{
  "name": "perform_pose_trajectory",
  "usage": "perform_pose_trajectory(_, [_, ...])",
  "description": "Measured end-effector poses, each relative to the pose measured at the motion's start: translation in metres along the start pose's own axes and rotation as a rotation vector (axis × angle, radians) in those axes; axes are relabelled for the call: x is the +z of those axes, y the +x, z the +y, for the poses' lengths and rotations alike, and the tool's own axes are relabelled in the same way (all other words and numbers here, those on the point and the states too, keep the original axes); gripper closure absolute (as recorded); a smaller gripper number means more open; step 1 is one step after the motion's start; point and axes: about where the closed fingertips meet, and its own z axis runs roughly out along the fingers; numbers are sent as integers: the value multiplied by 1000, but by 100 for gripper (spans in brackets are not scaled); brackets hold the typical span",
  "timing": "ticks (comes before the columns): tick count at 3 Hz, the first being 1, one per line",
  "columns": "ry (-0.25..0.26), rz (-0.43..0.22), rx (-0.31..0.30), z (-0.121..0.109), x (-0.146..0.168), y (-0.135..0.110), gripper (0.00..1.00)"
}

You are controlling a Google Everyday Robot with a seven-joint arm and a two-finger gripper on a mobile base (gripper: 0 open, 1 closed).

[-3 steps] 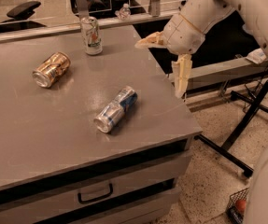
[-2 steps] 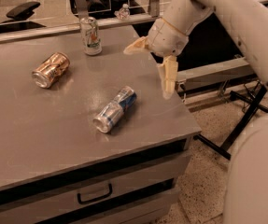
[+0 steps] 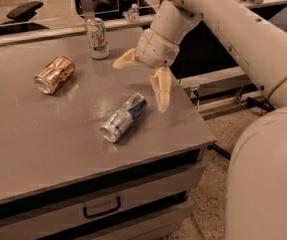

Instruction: Move redbull can near orange can

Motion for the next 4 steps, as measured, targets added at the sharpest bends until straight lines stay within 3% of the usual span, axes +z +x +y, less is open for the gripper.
perform_pose_trajectory(1, [-13, -28, -54, 6, 11, -12, 0])
perform_pose_trajectory(2, [-32, -57, -74, 15, 19, -20, 16])
perform_pose_trajectory(3, [-44, -85, -80, 24, 26, -27, 39])
perform_pose_trajectory(4, [-42, -92, -83, 27, 25, -29, 70])
